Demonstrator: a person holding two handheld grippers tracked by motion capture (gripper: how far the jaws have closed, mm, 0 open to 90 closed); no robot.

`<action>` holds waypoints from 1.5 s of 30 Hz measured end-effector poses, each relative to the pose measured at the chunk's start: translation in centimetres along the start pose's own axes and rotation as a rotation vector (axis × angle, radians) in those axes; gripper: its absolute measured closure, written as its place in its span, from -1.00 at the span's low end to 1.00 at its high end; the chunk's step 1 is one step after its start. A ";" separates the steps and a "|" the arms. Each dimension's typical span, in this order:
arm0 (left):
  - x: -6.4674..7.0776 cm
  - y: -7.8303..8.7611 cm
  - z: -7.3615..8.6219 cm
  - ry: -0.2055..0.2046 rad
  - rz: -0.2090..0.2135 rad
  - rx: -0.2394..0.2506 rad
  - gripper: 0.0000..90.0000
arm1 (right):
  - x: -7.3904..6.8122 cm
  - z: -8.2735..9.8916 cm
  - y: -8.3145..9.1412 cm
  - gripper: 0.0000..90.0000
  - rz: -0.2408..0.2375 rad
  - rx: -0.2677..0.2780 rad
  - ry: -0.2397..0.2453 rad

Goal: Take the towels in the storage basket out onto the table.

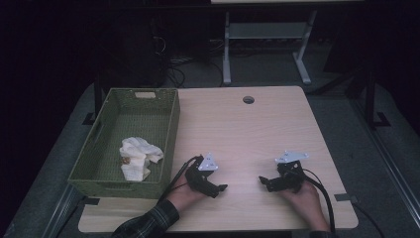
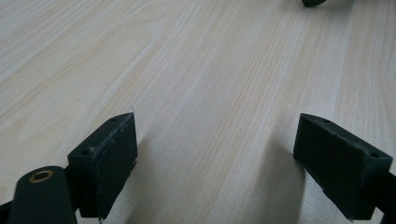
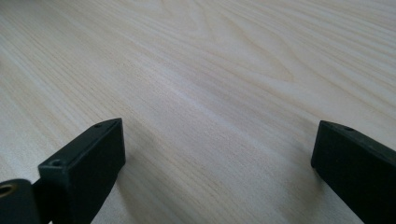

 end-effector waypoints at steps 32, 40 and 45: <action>-0.7 2.5 -1.6 0.000 0.019 0.023 -0.71 | -0.1 0.2 0.2 -0.94 0.002 -0.003 -0.005; -0.7 3.8 -2.5 0.016 0.013 0.040 -0.71 | -0.1 0.2 0.2 -0.94 0.002 -0.003 -0.004; -0.9 4.5 -2.8 0.045 0.028 0.058 -0.71 | -0.1 0.2 0.2 -0.94 0.003 -0.002 -0.005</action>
Point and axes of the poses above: each handheld gripper's, and its own axes: y roughly backward along the jaws, z roughly out of its underside, x roughly to its right, the point moved 8 cm from there along -y, roughly forward along the jaws, and after that the axes turned 9 degrees about -x, right-handed, at the moved point
